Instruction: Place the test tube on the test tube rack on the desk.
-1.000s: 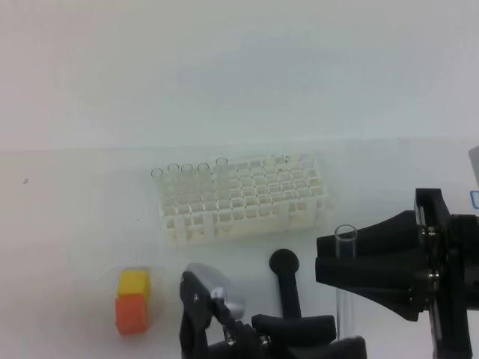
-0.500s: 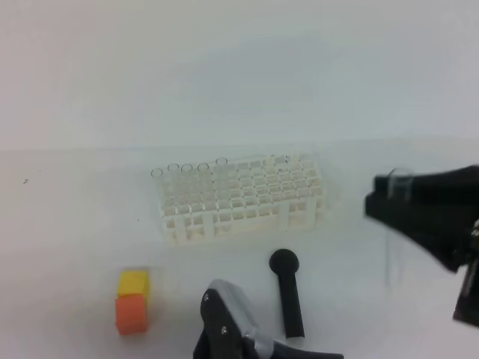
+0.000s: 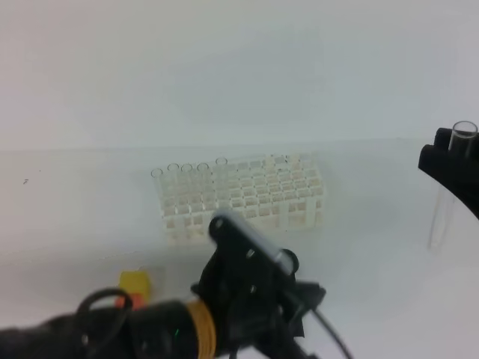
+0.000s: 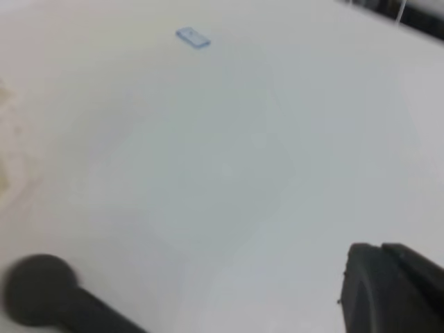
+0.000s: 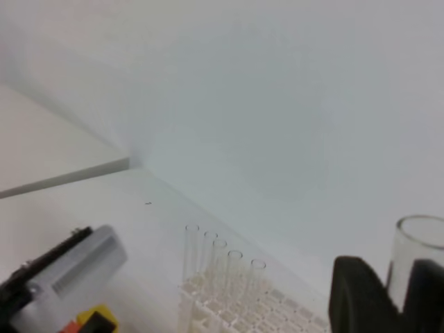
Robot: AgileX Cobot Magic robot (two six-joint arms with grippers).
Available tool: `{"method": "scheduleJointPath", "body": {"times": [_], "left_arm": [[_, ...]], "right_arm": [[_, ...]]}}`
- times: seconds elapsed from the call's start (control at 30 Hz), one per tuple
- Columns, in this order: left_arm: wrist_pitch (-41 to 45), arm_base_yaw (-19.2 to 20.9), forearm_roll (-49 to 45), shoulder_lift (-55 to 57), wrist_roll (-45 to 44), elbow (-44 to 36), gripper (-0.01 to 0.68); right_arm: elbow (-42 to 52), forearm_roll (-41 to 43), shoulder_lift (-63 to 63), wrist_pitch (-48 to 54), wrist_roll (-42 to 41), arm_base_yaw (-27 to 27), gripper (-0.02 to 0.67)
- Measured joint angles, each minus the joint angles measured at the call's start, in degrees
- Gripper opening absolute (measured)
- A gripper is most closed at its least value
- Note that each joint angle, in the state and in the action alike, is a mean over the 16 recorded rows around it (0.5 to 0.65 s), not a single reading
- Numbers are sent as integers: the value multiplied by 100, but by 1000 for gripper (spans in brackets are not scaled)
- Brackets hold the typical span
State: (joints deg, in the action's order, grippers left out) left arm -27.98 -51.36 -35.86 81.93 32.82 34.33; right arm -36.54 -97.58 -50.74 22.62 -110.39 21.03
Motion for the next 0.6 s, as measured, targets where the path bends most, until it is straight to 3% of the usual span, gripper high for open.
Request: {"method": "scheduleJointPath", "body": {"times": [0.17,0.3,0.43,0.6], "left_arm": [[1152,313,-830,-224,162,782,1],[1351,792,-1255,-440,449,1131,-1],[736,1602,-1924,-661,948,1163,-1],[-764,2921,-3226,-1000,2090,957,-1]], "right_arm": [[0,-8,7,-9,-1,0,122],[0,-11,7,-12,-9,0,122],[0,-17,7,-14,-17,0,122],[0,-24,7,-17,-32,0,122]]}}
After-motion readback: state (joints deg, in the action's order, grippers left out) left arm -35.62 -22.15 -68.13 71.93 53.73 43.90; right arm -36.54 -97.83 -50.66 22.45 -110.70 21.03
